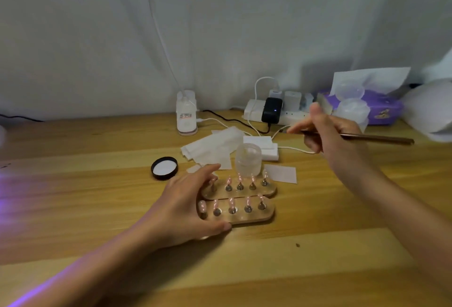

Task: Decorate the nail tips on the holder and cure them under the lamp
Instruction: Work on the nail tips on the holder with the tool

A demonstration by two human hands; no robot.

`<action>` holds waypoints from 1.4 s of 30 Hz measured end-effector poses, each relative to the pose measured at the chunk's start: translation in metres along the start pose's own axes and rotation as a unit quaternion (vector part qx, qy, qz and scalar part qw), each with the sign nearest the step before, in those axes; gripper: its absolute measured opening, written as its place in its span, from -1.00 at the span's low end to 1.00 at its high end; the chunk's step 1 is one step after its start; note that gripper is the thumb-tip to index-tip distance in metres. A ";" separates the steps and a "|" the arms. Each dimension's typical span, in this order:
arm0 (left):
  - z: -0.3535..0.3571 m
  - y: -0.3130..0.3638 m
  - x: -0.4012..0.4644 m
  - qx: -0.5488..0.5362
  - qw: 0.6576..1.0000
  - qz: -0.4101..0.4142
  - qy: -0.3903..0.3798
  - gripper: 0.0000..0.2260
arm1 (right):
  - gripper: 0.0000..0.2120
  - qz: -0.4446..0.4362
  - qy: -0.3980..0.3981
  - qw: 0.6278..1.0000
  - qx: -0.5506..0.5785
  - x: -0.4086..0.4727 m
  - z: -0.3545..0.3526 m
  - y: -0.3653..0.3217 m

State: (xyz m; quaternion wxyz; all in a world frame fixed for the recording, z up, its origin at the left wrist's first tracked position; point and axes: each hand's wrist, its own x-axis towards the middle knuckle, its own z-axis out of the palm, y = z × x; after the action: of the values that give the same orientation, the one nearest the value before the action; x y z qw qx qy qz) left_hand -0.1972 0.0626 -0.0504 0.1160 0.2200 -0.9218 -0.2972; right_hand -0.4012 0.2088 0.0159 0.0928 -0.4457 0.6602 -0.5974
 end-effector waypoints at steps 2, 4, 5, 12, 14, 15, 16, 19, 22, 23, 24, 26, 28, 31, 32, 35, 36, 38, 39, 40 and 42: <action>0.005 0.002 0.001 -0.011 1.000 0.000 0.000 -0.19 | -0.64 0.030 -0.004 1.000 -0.003 0.009 0.000 0.004; 0.009 0.005 0.003 -0.017 1.000 -0.009 -0.004 -0.16 | -0.74 0.047 -0.018 0.998 -0.037 0.020 0.001 0.009; 0.011 0.007 0.005 -0.019 1.000 -0.011 -0.002 -0.13 | -0.75 0.052 -0.029 0.997 -0.053 0.025 0.002 0.010; 0.020 0.022 0.006 -0.009 0.996 -0.025 0.082 -0.13 | -0.69 0.038 -0.075 0.992 -0.092 0.053 0.024 0.014; 0.022 0.022 0.003 -0.001 0.995 -0.020 0.099 -0.14 | -0.69 0.038 -0.102 0.986 -0.125 0.058 0.030 0.016; 0.022 0.022 0.002 -0.005 0.994 -0.021 0.105 -0.17 | -0.68 0.034 -0.111 0.984 -0.139 0.059 0.034 0.017; 0.022 0.021 0.001 -0.012 0.994 -0.025 0.110 -0.23 | -0.68 0.026 -0.115 0.981 -0.153 0.061 0.037 0.017; 0.020 0.017 -0.001 -0.032 0.992 -0.038 0.119 -0.42 | -0.68 -0.012 -0.121 0.972 -0.200 0.064 0.044 0.019; 0.019 0.014 -0.004 -0.043 0.992 -0.041 0.115 -0.48 | -0.69 -0.036 -0.145 0.965 -0.217 0.064 0.051 0.022; 0.019 0.013 -0.005 -0.050 0.992 -0.040 0.112 -0.49 | -0.70 -0.039 -0.157 0.962 -0.220 0.064 0.052 0.024; 0.019 0.013 -0.005 -0.056 0.991 -0.038 0.113 -0.49 | -0.70 -0.039 -0.170 0.959 -0.222 0.064 0.054 0.025; 0.019 0.013 -0.005 -0.064 0.990 -0.031 0.118 -0.52 | -0.70 -0.034 -0.188 0.956 -0.223 0.064 0.056 0.026; 0.020 0.013 -0.004 -0.068 0.990 -0.026 0.123 -0.54 | -0.69 -0.033 -0.170 0.962 -0.213 0.065 0.056 0.026; 0.021 0.012 -0.004 -0.074 0.989 -0.017 0.128 -0.56 | -0.68 -0.032 -0.149 0.965 -0.212 0.066 0.054 0.028; 0.021 0.011 -0.004 -0.076 0.989 -0.014 0.129 -0.57 | -0.68 -0.028 -0.161 0.962 -0.220 0.066 0.054 0.029; 0.022 0.011 -0.004 -0.084 0.987 -0.010 0.133 -0.58 | -0.68 -0.022 -0.158 0.964 -0.212 0.067 0.053 0.031; 0.022 0.011 -0.004 -0.086 0.987 -0.010 0.134 -0.59 | -0.68 -0.021 -0.146 0.968 -0.204 0.067 0.052 0.030; 0.022 0.011 -0.004 -0.094 0.987 -0.013 0.131 -0.60 | -0.68 -0.017 -0.145 0.968 -0.204 0.068 0.052 0.030; 0.022 0.011 -0.004 -0.100 0.987 -0.015 0.129 -0.60 | -0.68 -0.013 -0.154 0.966 -0.207 0.067 0.052 0.030; 0.022 0.011 -0.003 -0.104 0.986 -0.017 0.126 -0.61 | -0.68 -0.008 -0.158 0.966 -0.204 0.066 0.052 0.030; 0.021 0.010 -0.003 -0.111 0.987 -0.019 0.118 -0.64 | -0.67 -0.003 -0.146 0.972 -0.184 0.064 0.052 0.031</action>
State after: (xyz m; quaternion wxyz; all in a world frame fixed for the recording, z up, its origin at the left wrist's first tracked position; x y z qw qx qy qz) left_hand -0.2052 0.0819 -0.0609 0.2419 0.2569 -0.8585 -0.3721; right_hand -0.4195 0.1237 0.0014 0.1030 -0.5390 0.7368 -0.3949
